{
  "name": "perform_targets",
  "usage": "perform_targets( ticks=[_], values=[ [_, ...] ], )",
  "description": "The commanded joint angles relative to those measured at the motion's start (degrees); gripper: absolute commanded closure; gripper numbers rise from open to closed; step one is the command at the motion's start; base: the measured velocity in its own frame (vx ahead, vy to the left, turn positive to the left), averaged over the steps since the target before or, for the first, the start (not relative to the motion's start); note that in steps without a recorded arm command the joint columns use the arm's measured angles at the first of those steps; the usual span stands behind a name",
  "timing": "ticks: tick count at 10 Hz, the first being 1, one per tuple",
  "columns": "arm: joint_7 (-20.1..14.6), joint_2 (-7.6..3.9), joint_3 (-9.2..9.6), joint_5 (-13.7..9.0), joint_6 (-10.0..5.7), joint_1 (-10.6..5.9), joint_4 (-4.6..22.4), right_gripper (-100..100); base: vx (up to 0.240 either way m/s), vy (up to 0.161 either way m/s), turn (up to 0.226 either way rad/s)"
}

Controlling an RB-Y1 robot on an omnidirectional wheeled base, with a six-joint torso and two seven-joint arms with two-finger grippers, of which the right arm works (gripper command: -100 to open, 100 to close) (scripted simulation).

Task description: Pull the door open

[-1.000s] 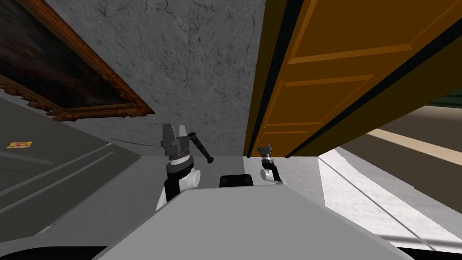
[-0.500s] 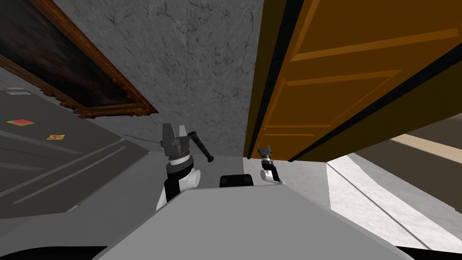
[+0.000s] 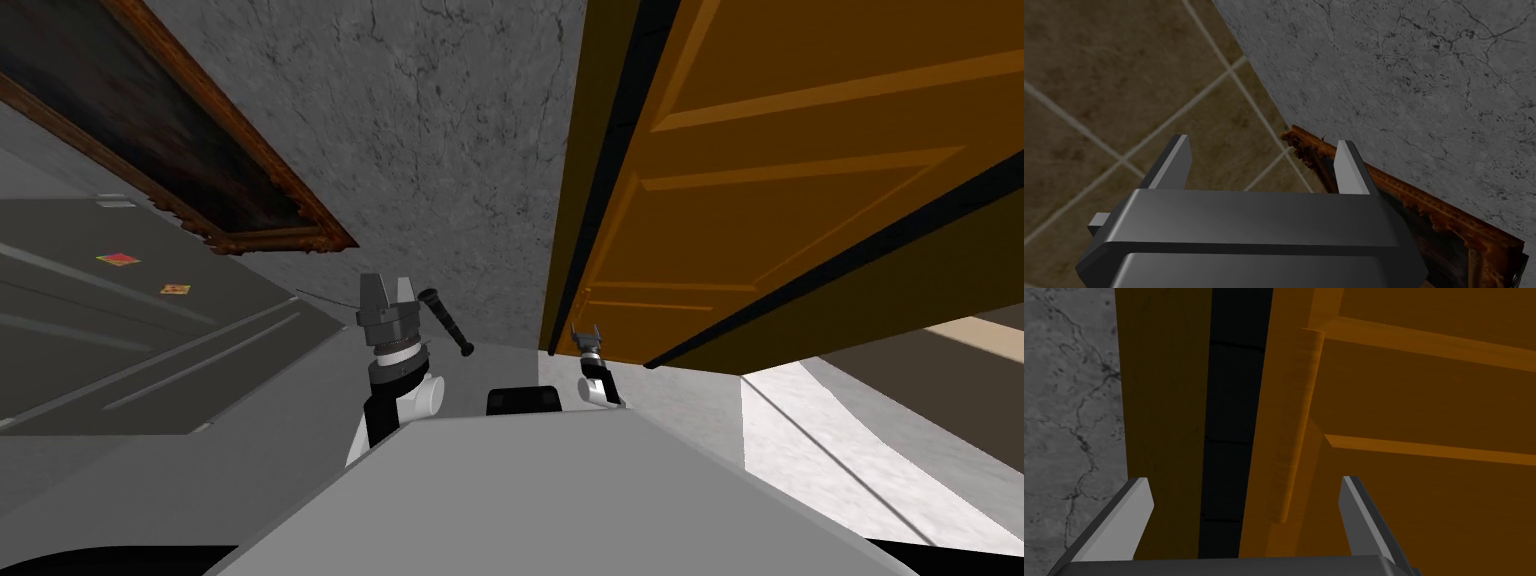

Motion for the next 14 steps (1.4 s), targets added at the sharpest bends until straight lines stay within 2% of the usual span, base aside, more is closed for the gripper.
perform_targets(
  ticks=[1,7,10,11,12,14],
  values=[
    [-1.9,-0.3,0.32,-0.8,-0.5,-0.8,2.3,-100,0.01,-0.095,0.148],
    [-8.1,-1.22,1.35,-3.9,-1.69,-3.22,9.7,-100,0.003,-0.11,0.121],
    [-8.6,-1.3,1.46,-4.1,-1.91,-3.72,10.8,-100,-0.004,-0.064,0.044],
    [-10.2,-2.61,0.81,-4.7,-2.54,-3.56,12.2,-100,0.113,-0.003,0.107],
    [-10.6,-2.98,0.62,-4.8,-2.69,-3.49,12.5,-100,0.166,-0.005,0.124],
    [-12.4,-4.64,-0.21,-5.4,-3.34,-3.27,13.9,-100,0.182,-0.01,0.087]
  ],
)
